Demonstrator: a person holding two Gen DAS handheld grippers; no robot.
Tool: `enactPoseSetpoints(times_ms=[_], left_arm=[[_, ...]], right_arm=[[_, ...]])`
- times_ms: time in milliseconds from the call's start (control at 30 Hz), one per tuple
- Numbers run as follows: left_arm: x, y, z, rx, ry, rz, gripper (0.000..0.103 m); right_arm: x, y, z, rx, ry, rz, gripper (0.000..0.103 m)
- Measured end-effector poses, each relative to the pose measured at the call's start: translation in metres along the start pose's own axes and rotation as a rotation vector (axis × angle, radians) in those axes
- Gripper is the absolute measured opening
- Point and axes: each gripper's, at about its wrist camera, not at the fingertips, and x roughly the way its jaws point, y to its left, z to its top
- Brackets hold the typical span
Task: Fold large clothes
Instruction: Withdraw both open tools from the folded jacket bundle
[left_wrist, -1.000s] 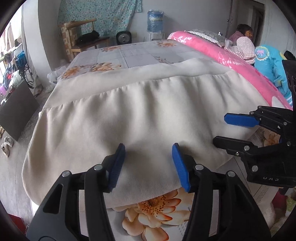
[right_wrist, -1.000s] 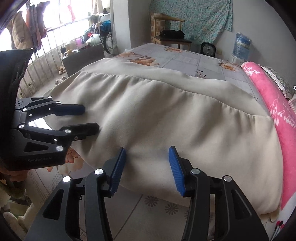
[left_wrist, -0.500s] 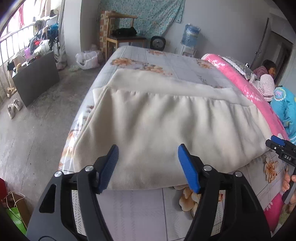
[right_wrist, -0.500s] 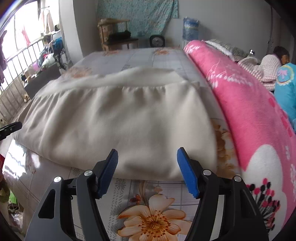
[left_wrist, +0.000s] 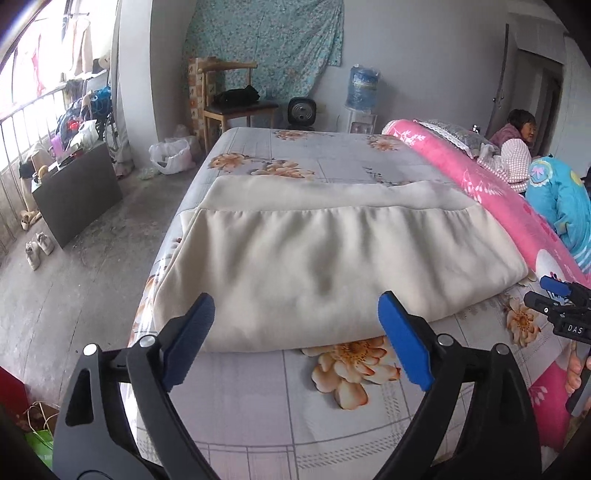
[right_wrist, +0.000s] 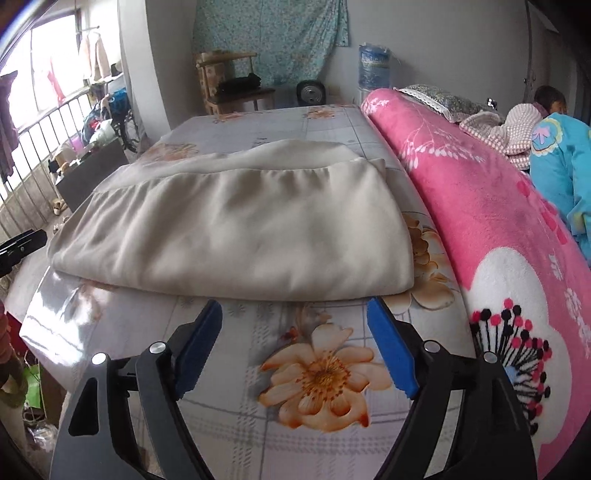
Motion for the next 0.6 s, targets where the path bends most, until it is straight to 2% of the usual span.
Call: enactPoseSetpoints(times_ms=[133, 267, 467, 600], left_arm=[[-0.017, -0.019, -0.009, 0.012, 0.009, 0.028, 0.092], [-0.032, -0.033, -0.014, -0.02, 0.012, 0.016, 0.094], [-0.049, -0.052, -0.009, -0.004, -0.009, 0.126, 0.095], [-0.054, -0.056, -0.008, -0.029, -0.007, 0.129, 0.095]], right_arm=[[-0.028, 0.02, -0.01, -0.021, -0.033, 0.015, 0.091], [-0.05, 0.033, -0.008, -0.052, -0.08, -0.011, 0.095], [-0.075, 0.045, -0.001, -0.066, -0.149, -0.037, 0.097], [-0.082, 0.053, 0.0, -0.105, -0.176, -0.095, 0.097]])
